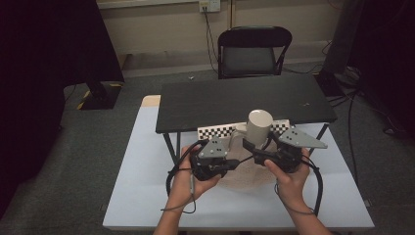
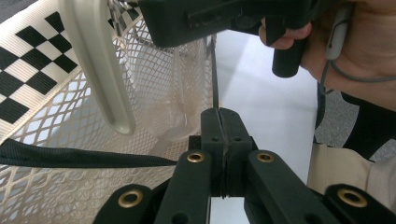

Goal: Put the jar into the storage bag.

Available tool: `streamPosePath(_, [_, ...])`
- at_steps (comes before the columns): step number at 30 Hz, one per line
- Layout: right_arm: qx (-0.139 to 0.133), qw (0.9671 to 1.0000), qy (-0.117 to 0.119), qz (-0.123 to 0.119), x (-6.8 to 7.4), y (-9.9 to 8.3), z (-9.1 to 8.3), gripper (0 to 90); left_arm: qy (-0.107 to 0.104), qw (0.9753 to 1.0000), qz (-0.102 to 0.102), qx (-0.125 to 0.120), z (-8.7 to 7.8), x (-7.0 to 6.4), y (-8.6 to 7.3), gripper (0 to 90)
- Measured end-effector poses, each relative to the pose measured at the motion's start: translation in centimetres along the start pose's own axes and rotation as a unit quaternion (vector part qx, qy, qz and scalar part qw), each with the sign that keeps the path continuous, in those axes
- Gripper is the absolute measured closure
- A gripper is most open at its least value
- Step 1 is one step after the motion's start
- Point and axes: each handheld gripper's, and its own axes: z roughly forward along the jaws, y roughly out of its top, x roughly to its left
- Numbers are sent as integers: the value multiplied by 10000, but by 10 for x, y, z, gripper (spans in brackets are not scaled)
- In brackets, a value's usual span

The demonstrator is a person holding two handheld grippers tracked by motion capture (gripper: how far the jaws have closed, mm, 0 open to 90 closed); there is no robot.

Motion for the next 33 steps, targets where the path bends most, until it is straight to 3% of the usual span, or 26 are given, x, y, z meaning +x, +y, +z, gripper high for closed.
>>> streamPosePath(16, [105,9998,-137,-141,2,-20,6,309,348,9991,54,257,16,1,-5,900])
streamPosePath(33, [140,9994,-241,-201,0,-35,11,307,583,9978,181,265,22,-3,-5,899])
